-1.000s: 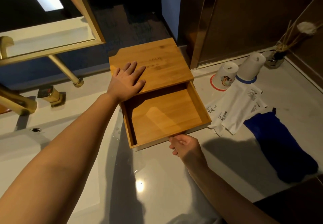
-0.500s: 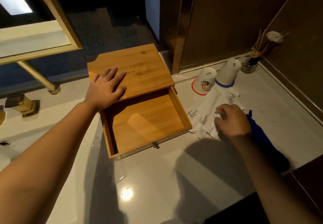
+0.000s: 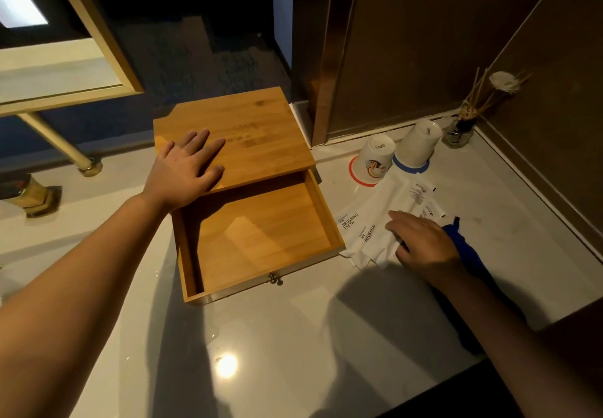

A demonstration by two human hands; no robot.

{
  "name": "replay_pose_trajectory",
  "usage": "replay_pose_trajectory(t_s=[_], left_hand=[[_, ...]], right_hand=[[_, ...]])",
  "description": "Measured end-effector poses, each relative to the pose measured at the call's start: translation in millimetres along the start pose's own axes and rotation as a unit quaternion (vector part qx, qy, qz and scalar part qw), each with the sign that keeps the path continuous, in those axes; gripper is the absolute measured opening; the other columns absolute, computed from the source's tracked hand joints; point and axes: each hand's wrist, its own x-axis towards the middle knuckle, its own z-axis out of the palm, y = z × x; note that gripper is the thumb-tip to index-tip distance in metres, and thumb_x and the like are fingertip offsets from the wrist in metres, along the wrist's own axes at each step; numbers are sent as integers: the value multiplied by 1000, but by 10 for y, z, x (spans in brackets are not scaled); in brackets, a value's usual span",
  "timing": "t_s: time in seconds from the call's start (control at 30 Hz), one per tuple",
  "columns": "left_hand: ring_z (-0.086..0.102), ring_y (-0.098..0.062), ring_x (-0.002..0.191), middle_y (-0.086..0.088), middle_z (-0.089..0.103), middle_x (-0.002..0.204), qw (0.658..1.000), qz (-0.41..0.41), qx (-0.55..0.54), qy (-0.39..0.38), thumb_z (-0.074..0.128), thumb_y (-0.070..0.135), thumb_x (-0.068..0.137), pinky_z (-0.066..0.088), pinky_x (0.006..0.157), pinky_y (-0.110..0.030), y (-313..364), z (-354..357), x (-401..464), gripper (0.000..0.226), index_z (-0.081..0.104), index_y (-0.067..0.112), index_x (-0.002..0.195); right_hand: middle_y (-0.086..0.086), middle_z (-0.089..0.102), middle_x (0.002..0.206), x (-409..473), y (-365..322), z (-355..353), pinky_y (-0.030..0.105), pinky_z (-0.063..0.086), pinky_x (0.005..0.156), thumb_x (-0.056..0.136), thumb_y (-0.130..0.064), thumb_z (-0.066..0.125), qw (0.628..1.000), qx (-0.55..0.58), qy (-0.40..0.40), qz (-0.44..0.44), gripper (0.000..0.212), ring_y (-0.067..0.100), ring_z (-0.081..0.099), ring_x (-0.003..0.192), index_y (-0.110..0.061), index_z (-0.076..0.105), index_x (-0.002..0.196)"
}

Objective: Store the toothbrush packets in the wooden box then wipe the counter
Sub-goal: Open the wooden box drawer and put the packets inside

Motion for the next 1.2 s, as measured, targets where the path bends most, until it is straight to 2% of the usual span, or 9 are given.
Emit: replay_pose_trajectory(t_s=[0.1, 0.27, 0.43, 0.53, 0.7, 0.9, 1.03, 1.1, 1.2], left_hand=[[11, -22, 146, -1, 16, 159, 1000, -1, -3, 1, 19, 63, 87, 9, 115, -49, -1, 7, -4, 65, 18, 36, 146], [12, -22, 146, -2, 17, 158, 1000, 3, -8, 7, 20, 61, 88, 10, 115, -48, -1, 13, -1, 63, 19, 37, 146], [12, -23, 146, -2, 17, 159, 1000, 4, -7, 5, 21, 60, 88, 9, 115, -48, 20, 12, 8, 63, 18, 37, 146], [12, -22, 146, -1, 17, 159, 1000, 6, -8, 6, 20, 61, 88, 10, 115, -48, 27, 27, -1, 62, 18, 38, 146], [12, -21, 146, 0, 18, 158, 1000, 3, -11, 13, 20, 60, 88, 9, 115, -47, 72, 39, 6, 61, 20, 38, 145], [15, -23, 146, -2, 26, 156, 999, 5, -32, 30, 23, 58, 87, 9, 116, -49, 95, -14, -10, 61, 29, 34, 143], [14, -27, 146, -7, 23, 157, 998, 24, -49, 21, 45, 60, 85, 7, 116, -49, 68, -64, -19, 69, 27, 30, 145], [11, -26, 147, -6, 19, 158, 999, 30, -32, 22, 42, 57, 88, 7, 116, -47, 52, -64, -19, 64, 25, 32, 145], [13, -23, 146, -3, 20, 158, 999, 15, -31, 35, 31, 54, 89, 9, 115, -45, 48, -56, -14, 59, 26, 34, 144]], right_hand=[[21, 66, 112, -37, -24, -24, 48, 49, 86, 75, 2, 67, 997, -7, 60, -43, 35, 38, 62, 102, -3, 66, 109], [19, 71, 94, 66, -280, -470, 45, 50, 82, 87, -14, 46, 969, 35, 235, -74, 30, 33, 67, 87, 0, 67, 103], [17, 64, 96, 356, -925, -1009, 33, 45, 82, 91, -15, 42, 929, 99, 332, -128, 27, 15, 50, 93, 0, 62, 103], [-3, 56, 102, 503, -1284, -1157, 7, 45, 78, 89, -6, 50, 913, 283, 259, -137, 23, -1, 51, 91, -11, 61, 108], [-22, 70, 80, 799, -1483, -1205, 11, 53, 60, 82, -15, 64, 821, 556, 108, -75, 17, 0, 69, 82, -32, 62, 83], [-23, 70, 76, 1219, -1647, -1027, 11, 51, 56, 85, -19, 61, 861, 496, -66, -92, 13, -3, 67, 76, -30, 65, 81], [-16, 67, 85, 1434, -1822, -930, 12, 50, 60, 82, -28, 64, 896, 384, -186, -123, 13, -8, 63, 79, -40, 65, 77], [-17, 67, 83, 1492, -1927, -821, 6, 47, 57, 81, -29, 66, 900, 336, -239, -141, 9, -10, 61, 77, -38, 68, 79], [-16, 65, 78, 1524, -2068, -575, 17, 44, 66, 83, -31, 63, 905, 249, -308, -158, 6, 1, 60, 75, -32, 69, 82]])
